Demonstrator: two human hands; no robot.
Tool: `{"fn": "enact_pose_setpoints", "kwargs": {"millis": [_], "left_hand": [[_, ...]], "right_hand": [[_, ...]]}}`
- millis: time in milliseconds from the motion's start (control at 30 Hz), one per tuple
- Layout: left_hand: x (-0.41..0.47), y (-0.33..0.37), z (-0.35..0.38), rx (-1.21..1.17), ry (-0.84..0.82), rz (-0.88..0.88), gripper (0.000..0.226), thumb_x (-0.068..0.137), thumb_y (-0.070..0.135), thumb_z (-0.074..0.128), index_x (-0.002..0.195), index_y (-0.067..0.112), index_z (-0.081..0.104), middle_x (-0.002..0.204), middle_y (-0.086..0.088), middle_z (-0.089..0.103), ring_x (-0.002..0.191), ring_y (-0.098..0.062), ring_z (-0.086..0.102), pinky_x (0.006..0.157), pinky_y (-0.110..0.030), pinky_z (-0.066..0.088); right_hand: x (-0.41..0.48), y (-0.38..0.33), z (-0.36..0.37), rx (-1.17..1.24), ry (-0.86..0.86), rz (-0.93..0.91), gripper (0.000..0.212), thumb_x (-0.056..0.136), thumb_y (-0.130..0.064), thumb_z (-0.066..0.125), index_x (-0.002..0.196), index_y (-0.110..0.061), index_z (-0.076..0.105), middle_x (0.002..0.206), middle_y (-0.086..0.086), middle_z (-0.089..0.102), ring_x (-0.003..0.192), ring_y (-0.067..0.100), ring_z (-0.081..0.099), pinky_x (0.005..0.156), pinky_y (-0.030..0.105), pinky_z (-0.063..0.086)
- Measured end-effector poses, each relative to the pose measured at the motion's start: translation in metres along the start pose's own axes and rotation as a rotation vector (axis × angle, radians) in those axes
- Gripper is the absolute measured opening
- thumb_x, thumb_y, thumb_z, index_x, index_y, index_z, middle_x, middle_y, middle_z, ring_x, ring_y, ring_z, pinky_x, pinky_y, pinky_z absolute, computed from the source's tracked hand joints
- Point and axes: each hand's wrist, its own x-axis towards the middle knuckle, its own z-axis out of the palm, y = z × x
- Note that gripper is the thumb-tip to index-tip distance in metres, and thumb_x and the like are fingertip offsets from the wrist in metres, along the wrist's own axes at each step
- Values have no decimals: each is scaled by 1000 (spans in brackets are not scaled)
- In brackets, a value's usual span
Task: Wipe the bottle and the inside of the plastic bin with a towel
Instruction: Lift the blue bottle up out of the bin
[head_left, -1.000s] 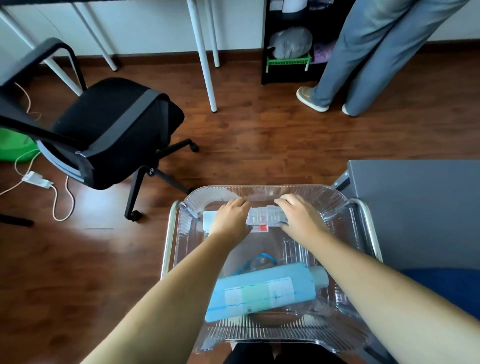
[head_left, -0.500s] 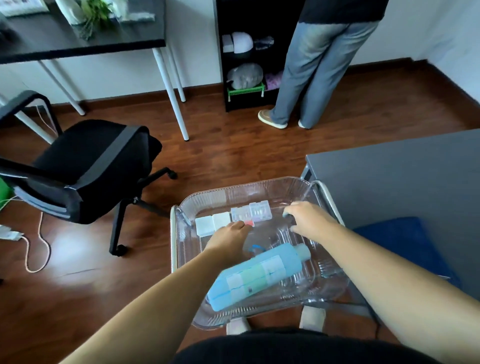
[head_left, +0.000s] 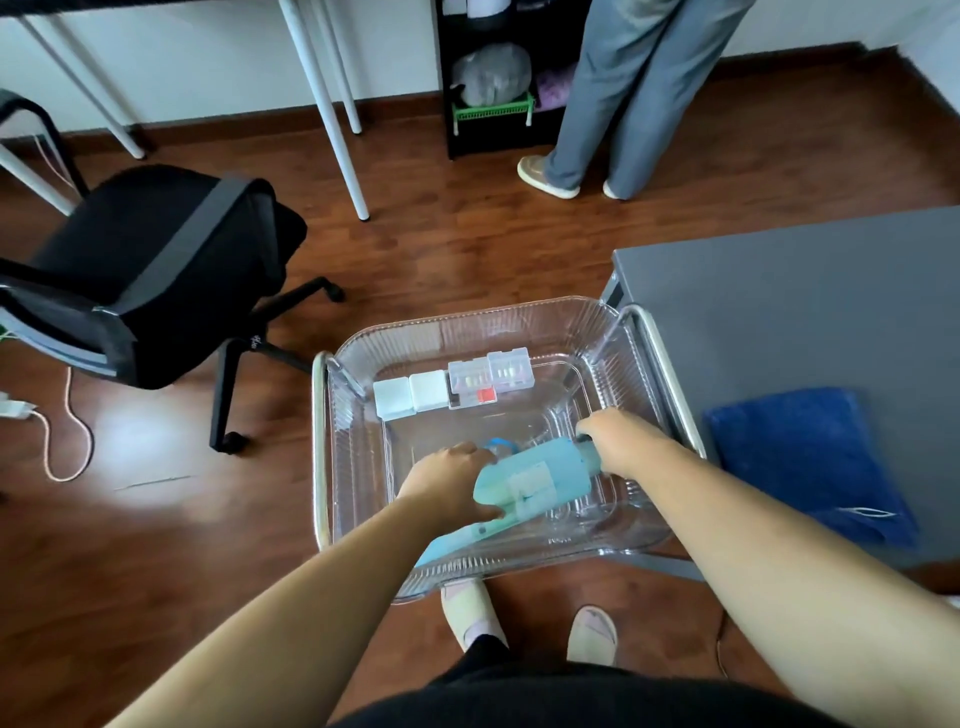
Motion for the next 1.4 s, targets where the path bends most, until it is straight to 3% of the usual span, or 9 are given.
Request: {"fn": "enact_pose_setpoints", "kwargs": {"millis": [367,533,800,900,1000,1100,1233,1333,1400], "left_hand": [[-9,0,3,-108,61,-94,62,71,49,74,127,30,54,123,8,59,108,-18,56,83,-31,46],[-34,6,-6,-209,144,-142,60,69,41,79,122,26,57,119,5,62,105,-18,57,87,-34,48],[-75,30,-18,-330,403,-176,69,64,45,80,125,25,54,120,6,60,107,-14,56,86,-26,45],[-90,43,-22,-401,524,-214,73,59,47,81,124,28,55,118,10,61,104,-11,56,86,-26,46],[-102,46,-20,-463,610,-265,73,55,46,85,119,27,57,114,11,63,101,-10,58,86,-30,48],[-111,46,-18,-552,664,-300,70,55,42,87,117,27,58,109,13,64,98,-7,59,84,-23,46],[-114,47,-18,-654,670,-302,67,58,35,87,117,26,57,105,15,62,98,-5,59,81,-19,44],[-113,47,-19,-700,647,-291,64,62,33,86,117,24,55,103,17,59,95,-3,57,78,-16,43],[-112,45,-19,-722,627,-282,64,62,33,87,116,23,54,104,15,59,94,-2,57,75,-13,43]], "right_hand": [[1,-3,-3,-87,-9,-53,18,72,0,60,87,-9,63,79,6,60,67,23,56,57,28,42],[-27,-12,-40,-183,46,-170,37,66,-15,78,102,-10,67,99,9,67,86,27,66,67,33,51],[-92,-48,-91,-163,204,-385,43,62,-28,84,97,-8,70,91,9,64,82,27,61,64,30,46],[-110,-65,-96,-126,249,-452,34,62,-26,83,84,-6,66,82,12,63,63,24,55,54,28,40],[-122,-79,-100,-102,272,-501,33,61,-23,81,85,-6,66,85,12,66,63,23,53,54,28,38],[-134,-90,-105,-74,303,-543,29,62,-20,77,87,-9,67,67,1,60,44,11,49,40,23,39],[-145,-108,-109,-116,346,-570,33,63,-24,76,92,-10,68,79,5,64,58,23,61,41,25,43],[-149,-118,-107,-106,340,-558,29,64,-20,74,91,-9,66,67,0,55,42,13,48,24,17,28],[-149,-123,-105,-108,334,-545,31,65,-20,73,94,-10,65,74,0,57,45,12,47,26,17,29]]}}
